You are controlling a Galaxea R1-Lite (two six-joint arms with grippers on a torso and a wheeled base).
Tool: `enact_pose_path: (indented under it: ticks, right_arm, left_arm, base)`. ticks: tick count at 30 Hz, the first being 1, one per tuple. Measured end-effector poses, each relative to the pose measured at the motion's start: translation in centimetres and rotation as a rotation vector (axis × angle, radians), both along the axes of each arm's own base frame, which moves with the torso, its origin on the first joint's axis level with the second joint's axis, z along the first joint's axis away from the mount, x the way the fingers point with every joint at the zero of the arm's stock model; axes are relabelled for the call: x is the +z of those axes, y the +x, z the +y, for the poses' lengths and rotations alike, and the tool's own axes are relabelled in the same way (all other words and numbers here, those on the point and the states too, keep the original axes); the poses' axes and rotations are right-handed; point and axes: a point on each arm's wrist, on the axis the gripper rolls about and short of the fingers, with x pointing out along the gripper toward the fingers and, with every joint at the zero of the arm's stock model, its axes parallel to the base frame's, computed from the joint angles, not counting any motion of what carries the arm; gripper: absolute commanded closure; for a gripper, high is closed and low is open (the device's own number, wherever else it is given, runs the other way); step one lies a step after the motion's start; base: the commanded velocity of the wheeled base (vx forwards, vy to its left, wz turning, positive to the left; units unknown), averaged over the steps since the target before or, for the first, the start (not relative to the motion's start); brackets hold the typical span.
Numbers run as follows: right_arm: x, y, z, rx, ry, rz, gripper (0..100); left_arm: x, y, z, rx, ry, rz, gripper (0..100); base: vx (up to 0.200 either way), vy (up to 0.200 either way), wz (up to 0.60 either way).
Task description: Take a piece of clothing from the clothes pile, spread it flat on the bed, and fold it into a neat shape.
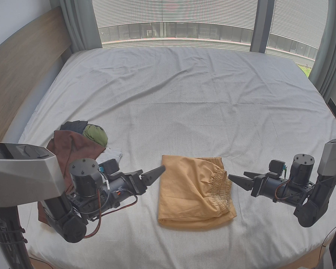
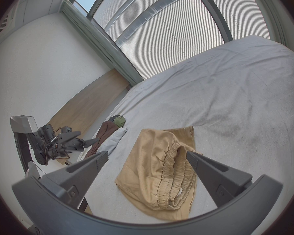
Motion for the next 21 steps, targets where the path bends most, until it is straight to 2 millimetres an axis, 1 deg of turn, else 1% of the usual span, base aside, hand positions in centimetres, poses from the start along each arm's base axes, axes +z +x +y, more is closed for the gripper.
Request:
enact_pose_path:
  ticks: [6,11,16,21]
  right_arm:
    - [-1.5,-0.3,0.1,0.009,-0.025,0.055,0]
    - [-3.0,-0.3,0.1,0.01,-0.041,0.107,0]
    - [-4.6,-0.3,-0.1,0.005,-0.056,0.165,0]
    - [-6.2,-0.3,-0.1,0.003,-0.07,0.219,0]
  left_arm:
    - [0.3,-0.1,3.6,0.039,0.025,0.0,0]
    - [0.4,-0.2,5.4,0.061,0.091,-0.039,0]
    - [0.1,-0.5,6.4,0.067,0.138,-0.046,0]
    - [-0.2,-0.6,6.7,0.07,0.15,-0.036,0]
  base:
    - [0.0,0.0,0.0]
    - [0.0,0.0,0.0]
    - [0.0,0.0,0.0]
    - [0.0,0.0,0.0]
